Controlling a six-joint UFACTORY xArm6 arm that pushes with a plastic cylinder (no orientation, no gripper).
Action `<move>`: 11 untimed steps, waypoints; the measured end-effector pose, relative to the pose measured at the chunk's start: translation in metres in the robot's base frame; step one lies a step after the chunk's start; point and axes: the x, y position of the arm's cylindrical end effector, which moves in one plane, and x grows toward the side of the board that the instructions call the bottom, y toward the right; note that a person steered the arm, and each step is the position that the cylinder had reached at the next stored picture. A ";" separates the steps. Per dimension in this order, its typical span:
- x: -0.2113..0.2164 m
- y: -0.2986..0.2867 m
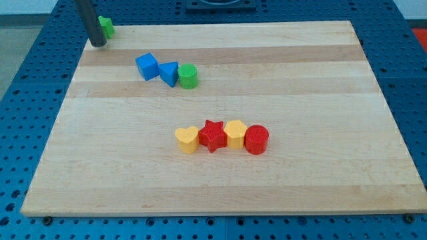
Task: Place your arm below the yellow heart
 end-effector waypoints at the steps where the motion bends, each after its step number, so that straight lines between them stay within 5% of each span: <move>1: 0.020 -0.004; 5: 0.045 -0.037; 7: 0.165 -0.032; 10: 0.334 0.163; 11: 0.327 0.239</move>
